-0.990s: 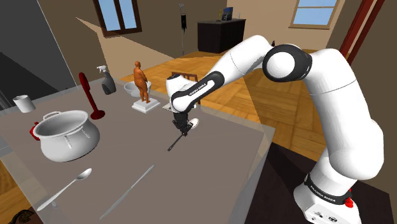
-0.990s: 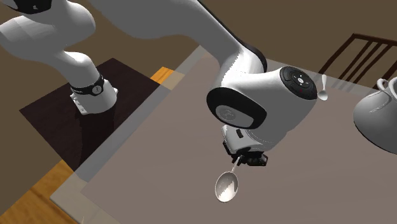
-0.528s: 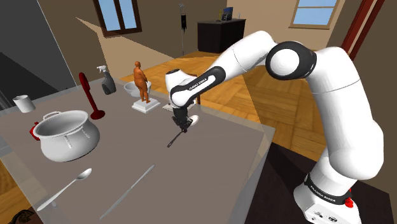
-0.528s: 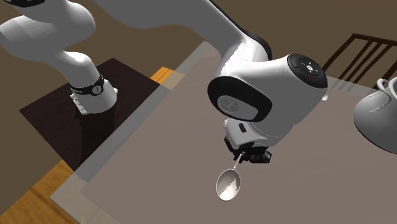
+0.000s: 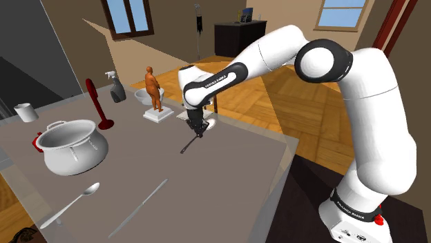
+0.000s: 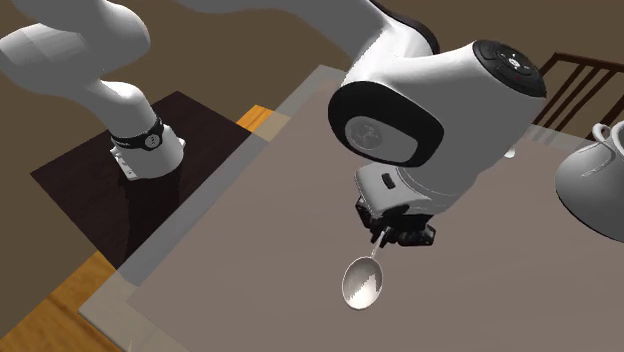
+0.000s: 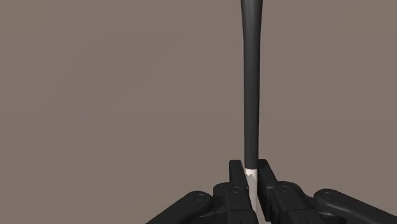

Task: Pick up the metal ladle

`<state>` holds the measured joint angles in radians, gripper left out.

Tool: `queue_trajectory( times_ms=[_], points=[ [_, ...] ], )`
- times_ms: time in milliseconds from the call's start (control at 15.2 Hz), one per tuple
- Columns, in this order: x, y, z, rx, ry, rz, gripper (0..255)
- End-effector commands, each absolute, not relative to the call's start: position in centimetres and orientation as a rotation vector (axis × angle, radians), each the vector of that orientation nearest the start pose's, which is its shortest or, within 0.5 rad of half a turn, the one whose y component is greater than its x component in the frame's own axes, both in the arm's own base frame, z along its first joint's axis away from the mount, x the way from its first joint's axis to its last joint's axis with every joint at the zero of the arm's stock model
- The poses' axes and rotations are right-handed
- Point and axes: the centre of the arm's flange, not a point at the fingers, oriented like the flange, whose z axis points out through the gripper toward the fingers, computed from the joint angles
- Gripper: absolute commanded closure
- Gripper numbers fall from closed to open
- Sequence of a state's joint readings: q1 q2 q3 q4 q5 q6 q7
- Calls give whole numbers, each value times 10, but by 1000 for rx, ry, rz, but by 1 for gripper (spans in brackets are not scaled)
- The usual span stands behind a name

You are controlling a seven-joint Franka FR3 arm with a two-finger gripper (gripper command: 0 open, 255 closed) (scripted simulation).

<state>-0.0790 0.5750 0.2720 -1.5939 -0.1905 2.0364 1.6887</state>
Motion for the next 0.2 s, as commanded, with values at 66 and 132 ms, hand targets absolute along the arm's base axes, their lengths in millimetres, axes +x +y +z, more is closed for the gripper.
queue_trajectory(
  times_ms=[66,132],
  points=[
    [672,96,310,-2440,2128,82,255],
    [672,96,310,-2440,2128,82,255]
  ],
)
